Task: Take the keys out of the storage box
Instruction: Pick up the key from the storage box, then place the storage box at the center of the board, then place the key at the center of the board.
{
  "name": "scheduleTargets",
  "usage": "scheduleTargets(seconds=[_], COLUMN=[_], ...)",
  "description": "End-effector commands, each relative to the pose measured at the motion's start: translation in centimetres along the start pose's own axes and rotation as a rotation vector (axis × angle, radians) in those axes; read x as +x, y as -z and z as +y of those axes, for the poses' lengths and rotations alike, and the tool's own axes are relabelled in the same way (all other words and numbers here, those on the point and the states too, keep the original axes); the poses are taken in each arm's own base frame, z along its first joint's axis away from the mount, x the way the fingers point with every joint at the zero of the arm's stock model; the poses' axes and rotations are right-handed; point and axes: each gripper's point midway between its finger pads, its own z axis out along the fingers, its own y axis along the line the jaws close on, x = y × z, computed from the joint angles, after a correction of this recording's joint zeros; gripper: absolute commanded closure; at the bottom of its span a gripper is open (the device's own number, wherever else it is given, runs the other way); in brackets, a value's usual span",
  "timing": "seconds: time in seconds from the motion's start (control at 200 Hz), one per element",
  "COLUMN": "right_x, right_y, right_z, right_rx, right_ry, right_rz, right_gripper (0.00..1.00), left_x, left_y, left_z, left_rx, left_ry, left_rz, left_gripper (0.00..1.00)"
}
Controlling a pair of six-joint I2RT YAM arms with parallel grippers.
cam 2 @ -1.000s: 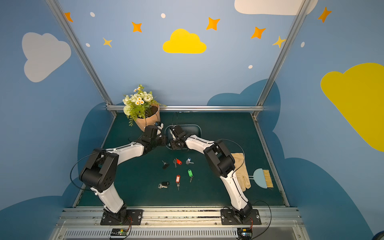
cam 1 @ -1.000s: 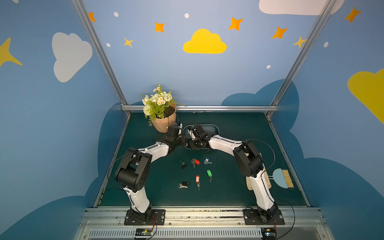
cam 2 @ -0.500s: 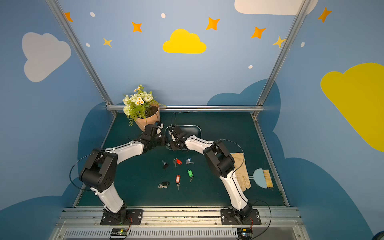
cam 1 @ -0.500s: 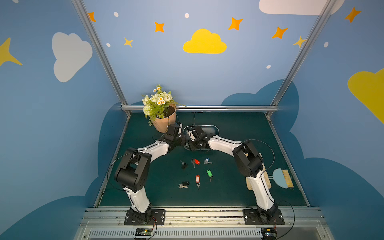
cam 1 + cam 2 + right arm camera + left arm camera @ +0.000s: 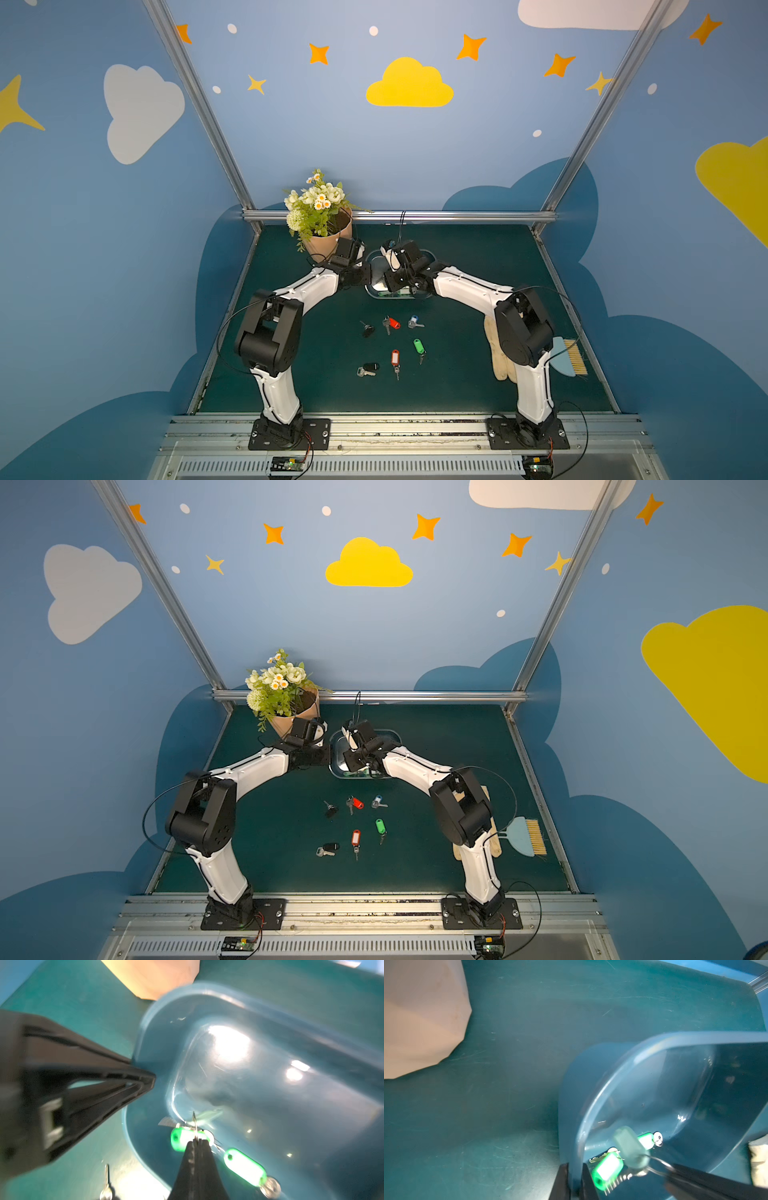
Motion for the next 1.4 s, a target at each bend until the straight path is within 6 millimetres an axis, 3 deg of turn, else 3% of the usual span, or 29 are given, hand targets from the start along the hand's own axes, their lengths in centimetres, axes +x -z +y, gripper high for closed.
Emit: scheduleTargets(seconds=[0.0,0.085,0.22,0.34,0.456,0.606,0.706,0.741,1.001,1.141,1.277,1.397], right_x=[-1.4,-1.0,1.3,5.6,11.0,17.2,19.8,21.7,27.4,28.7,29.0,29.2], right_y=[3.3,6.0,10.7,14.5,16.7,18.5,19.2,19.0,18.4,17.7,17.4,17.1], right_z=[0.1,0.6,2.1,5.5,8.1,9.2,9.2,8.9,8.5,8.2,8.2,7.8], right_rx=[-0.018,-0.051,-0.141,-0.317,-0.397,-0.416,-0.410,-0.407,-0.341,-0.313,-0.292,-0.254], right_ry=[0.024,0.046,0.096,0.170,0.228,0.197,0.133,0.097,0.049,0.047,0.055,0.050], right_rz=[-0.057,-0.075,-0.089,-0.066,0.004,0.108,0.139,0.175,0.330,0.374,0.392,0.416], right_gripper=[1.00,1.00,1.00,1.00,1.00,1.00,1.00,1.00,1.00,1.00,1.00,1.00], left_x=[0.7,0.8,0.6,0.6,0.5,0.8,0.9,0.9,0.9,0.6,0.2,-0.4], left_y=[0.0,0.0,-0.2,-0.4,-0.8,-1.4,-1.8,-1.9,-2.5,-2.3,-1.5,-0.4], left_z=[-0.2,-0.3,-0.3,-0.3,0.0,0.3,0.3,0.3,0.5,0.3,0.1,-0.4], left_rx=[0.019,0.024,0.021,0.023,0.016,0.012,0.019,0.020,0.021,0.028,0.033,0.043], left_ry=[0.011,0.015,0.026,0.040,0.062,0.092,0.105,0.110,0.120,0.119,0.113,0.104], left_rz=[0.078,0.119,0.172,0.200,0.219,0.246,0.259,0.263,0.270,0.261,0.244,0.219], left_gripper=[0.93,0.92,0.87,0.86,0.84,0.84,0.82,0.82,0.77,0.71,0.53,0.43])
